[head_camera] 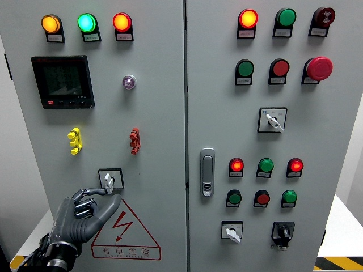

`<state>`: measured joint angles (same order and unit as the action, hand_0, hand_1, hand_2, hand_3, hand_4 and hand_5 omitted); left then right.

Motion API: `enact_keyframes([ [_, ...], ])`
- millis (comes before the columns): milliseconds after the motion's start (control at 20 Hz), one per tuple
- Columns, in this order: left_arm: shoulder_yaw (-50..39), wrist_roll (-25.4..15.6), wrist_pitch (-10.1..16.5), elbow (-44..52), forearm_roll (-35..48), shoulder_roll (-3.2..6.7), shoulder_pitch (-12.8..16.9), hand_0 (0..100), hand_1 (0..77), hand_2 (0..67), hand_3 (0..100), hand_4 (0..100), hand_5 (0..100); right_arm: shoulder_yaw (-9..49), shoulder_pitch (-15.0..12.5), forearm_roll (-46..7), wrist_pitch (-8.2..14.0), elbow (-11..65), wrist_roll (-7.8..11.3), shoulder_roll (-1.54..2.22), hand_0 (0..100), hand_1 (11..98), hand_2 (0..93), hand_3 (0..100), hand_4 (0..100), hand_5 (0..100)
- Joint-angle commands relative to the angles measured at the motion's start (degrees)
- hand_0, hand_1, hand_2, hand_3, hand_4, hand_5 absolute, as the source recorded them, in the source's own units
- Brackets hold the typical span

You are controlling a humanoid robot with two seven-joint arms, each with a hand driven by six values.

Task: Turn on light switch 1
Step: 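Raise the left hand toward the black-and-white rotary switch, then pinch the rotary switch knob with the left hand fingers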

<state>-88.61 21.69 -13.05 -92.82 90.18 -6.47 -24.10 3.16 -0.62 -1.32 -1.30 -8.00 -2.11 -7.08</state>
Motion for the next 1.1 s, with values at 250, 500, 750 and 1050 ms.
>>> enact_keyframes([
  [250, 0.11, 1.68, -2.24, 0.36, 0.08, -0.04, -1.38, 0, 77.0, 46.8, 100, 100, 100, 0.0, 0.0, 0.0, -0.02, 0.0, 0.0, 0.05, 0, 19.6, 0.0, 20, 19, 11],
  [500, 0.28, 2.65, -2.33, 0.44, 0.08, -0.04, -2.18, 0, 75.6, 47.9, 100, 100, 100, 0.0, 0.0, 0.0, -0.02, 0.0, 0.0, 0.05, 0, 19.8, 0.0, 20, 19, 11],
  [750, 0.28, 3.79, -2.94, 0.36, 0.08, -0.04, -2.26, 0, 71.8, 50.2, 100, 100, 100, -0.09, 0.0, 0.0, 0.07, 0.0, 0.0, -0.04, 0, 19.8, 0.0, 20, 19, 11],
  [1050, 0.46, 4.76, -3.29, 0.53, 0.08, -0.04, -2.61, 0, 66.8, 51.1, 100, 100, 100, 0.0, 0.0, 0.0, -0.02, 0.0, 0.0, 0.05, 0, 19.7, 0.0, 20, 19, 11],
])
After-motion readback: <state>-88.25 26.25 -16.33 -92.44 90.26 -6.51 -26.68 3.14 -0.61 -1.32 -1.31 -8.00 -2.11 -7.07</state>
